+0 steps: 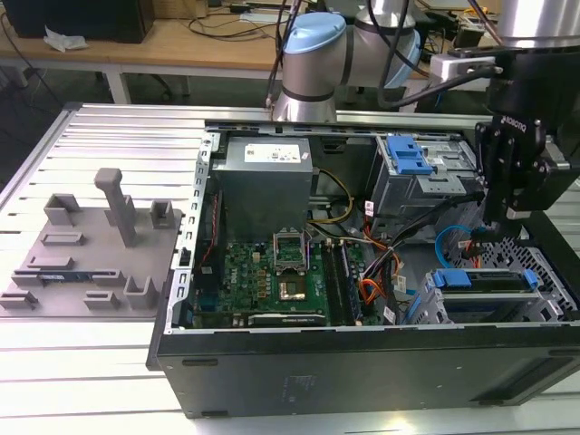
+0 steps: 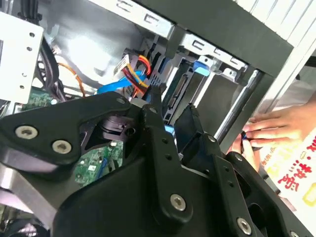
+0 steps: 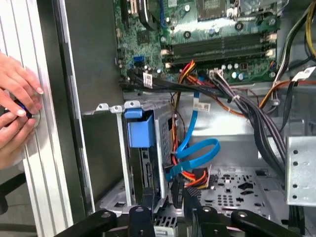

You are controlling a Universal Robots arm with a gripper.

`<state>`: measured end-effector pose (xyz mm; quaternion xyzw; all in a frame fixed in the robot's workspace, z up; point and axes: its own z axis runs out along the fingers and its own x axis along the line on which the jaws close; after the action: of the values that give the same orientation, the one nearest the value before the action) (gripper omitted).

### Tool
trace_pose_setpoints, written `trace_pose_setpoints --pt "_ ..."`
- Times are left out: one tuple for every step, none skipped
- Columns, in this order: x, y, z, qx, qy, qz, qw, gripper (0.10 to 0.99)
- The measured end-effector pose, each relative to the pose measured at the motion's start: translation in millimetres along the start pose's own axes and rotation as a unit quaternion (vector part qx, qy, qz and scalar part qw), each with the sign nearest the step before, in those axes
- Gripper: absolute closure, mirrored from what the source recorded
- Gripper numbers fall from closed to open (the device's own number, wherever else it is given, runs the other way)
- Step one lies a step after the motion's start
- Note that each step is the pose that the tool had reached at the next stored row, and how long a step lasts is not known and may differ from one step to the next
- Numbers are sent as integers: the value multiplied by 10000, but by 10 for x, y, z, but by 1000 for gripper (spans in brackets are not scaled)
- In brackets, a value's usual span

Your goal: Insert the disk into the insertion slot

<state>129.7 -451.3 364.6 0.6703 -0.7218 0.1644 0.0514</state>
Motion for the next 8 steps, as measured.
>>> trace_pose_setpoints --pt "-12 3 9 16 49 -5 10000 706" --pt "-30 8 33 15 107 9 9999 706" --pt "-55 15 53 10 155 28 9999 706" --pt "-73 18 62 7 172 30 9998 706" --pt "-90 20 68 5 184 30 9998 706" --pt "-114 22 72 1 193 31 9998 706" --pt "-143 25 73 -4 196 32 9998 706" --pt "-192 27 70 -19 199 30 9998 706"
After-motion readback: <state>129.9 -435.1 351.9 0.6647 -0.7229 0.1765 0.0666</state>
